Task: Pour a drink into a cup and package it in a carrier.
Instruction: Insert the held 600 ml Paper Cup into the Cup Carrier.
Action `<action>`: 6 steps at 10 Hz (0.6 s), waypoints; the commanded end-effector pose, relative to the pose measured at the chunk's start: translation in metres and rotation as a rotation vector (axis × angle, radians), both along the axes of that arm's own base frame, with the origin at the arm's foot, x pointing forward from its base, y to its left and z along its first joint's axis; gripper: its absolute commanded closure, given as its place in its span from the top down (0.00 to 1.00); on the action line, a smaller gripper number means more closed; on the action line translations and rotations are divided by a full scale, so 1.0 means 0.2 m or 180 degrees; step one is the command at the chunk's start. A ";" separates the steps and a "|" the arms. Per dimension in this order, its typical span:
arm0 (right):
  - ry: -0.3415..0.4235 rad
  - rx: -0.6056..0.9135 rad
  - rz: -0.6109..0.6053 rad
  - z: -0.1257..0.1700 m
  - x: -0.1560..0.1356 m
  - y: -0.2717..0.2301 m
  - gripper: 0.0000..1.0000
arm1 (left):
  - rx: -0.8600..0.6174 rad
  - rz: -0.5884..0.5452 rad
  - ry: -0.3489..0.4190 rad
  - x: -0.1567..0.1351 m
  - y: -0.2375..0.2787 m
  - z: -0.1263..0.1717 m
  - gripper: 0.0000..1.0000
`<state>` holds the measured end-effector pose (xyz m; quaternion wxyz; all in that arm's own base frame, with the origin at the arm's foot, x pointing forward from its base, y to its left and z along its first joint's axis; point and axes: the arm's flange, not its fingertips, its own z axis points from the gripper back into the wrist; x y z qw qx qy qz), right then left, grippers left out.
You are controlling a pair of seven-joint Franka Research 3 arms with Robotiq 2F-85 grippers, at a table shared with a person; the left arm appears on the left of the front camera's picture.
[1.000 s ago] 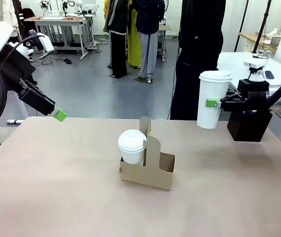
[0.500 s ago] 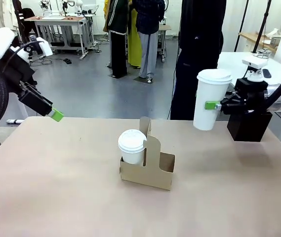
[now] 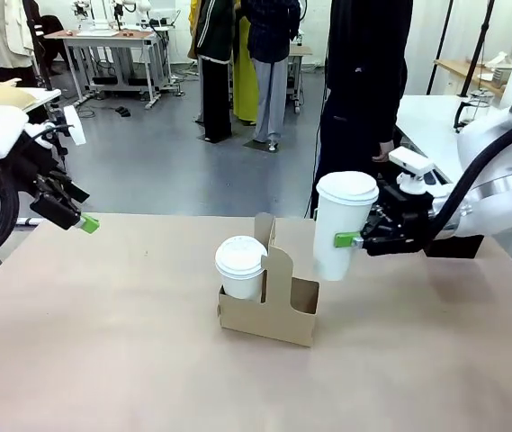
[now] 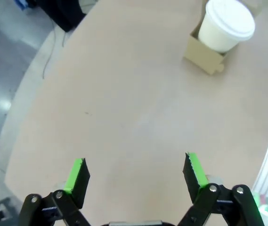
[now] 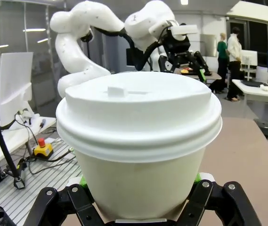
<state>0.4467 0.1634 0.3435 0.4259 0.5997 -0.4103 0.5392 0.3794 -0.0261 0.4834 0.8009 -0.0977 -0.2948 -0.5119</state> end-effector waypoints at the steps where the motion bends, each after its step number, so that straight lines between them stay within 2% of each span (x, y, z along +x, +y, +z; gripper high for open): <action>1: -0.0060 0.0081 -0.0087 -0.02 0.02 0.07 0.81 | -0.0152 -0.0182 -0.0038 -0.07 0.08 -0.17 1.00; 2: -0.0046 0.0088 -0.0107 -0.04 0.00 0.11 0.81 | -0.0200 -0.0112 0.0007 -0.05 0.11 -0.19 1.00; 3: -0.0033 0.0080 -0.0081 -0.06 -0.02 0.15 0.81 | -0.0015 -0.0087 -0.0013 0.02 0.04 -0.04 1.00; 6: -0.0082 0.0081 -0.0090 -0.10 -0.03 0.23 0.81 | -0.0015 -0.0087 -0.0013 0.02 0.04 -0.04 1.00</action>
